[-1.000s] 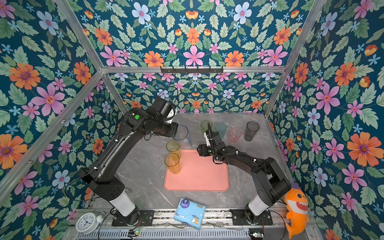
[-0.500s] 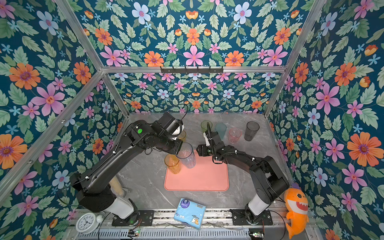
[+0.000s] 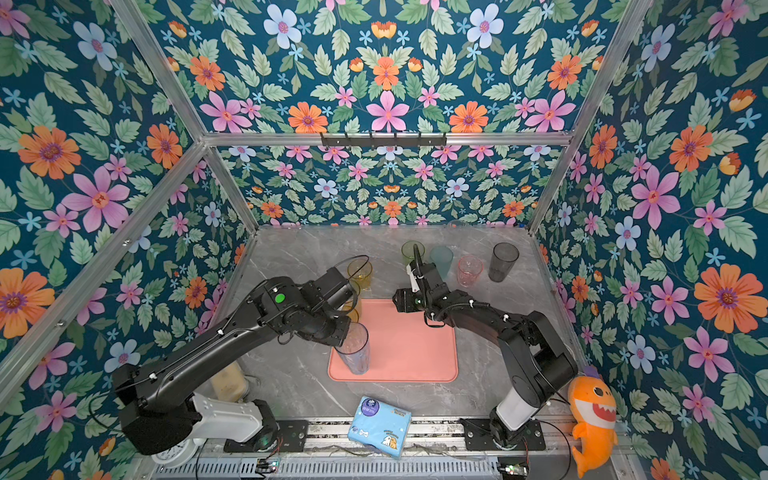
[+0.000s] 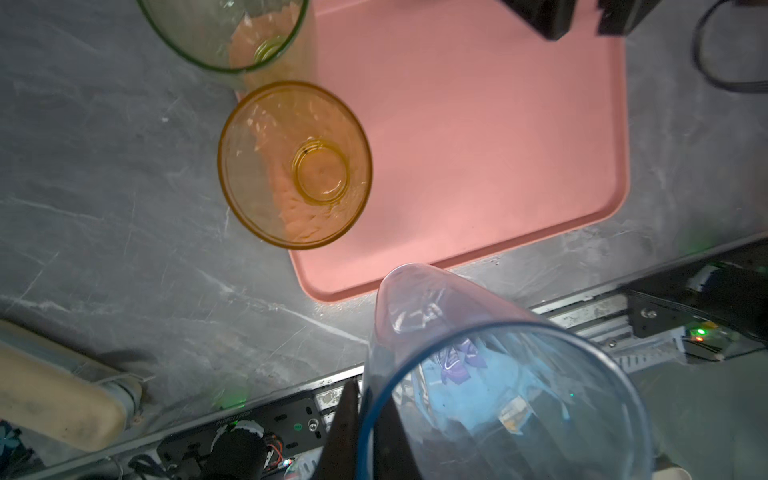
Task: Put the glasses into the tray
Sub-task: 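Lower the blue cup onto the tray beside the yellow cup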
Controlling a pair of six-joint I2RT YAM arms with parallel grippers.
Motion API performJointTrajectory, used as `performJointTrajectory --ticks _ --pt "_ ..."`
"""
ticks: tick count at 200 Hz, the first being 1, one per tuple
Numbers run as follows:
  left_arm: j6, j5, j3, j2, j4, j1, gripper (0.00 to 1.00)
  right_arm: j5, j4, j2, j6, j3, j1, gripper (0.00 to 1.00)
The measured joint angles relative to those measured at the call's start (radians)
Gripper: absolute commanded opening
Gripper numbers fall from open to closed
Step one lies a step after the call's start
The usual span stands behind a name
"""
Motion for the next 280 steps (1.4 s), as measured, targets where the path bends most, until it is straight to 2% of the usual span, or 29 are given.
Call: performJointTrajectory --ticks 41,107,280 --pt "-0.083 -0.053 -0.107 -0.055 0.029 -0.048 0.00 0.000 0.000 0.000 0.002 0.000 0.000 0.75" --pt "-0.153 -0.090 -0.230 -0.091 0.084 -0.061 0.00 0.000 0.000 0.000 0.002 0.000 0.000 0.75" --pt "-0.252 -0.159 -0.377 -0.137 0.174 -0.059 0.00 -0.003 0.000 0.001 0.003 0.000 0.000 0.75"
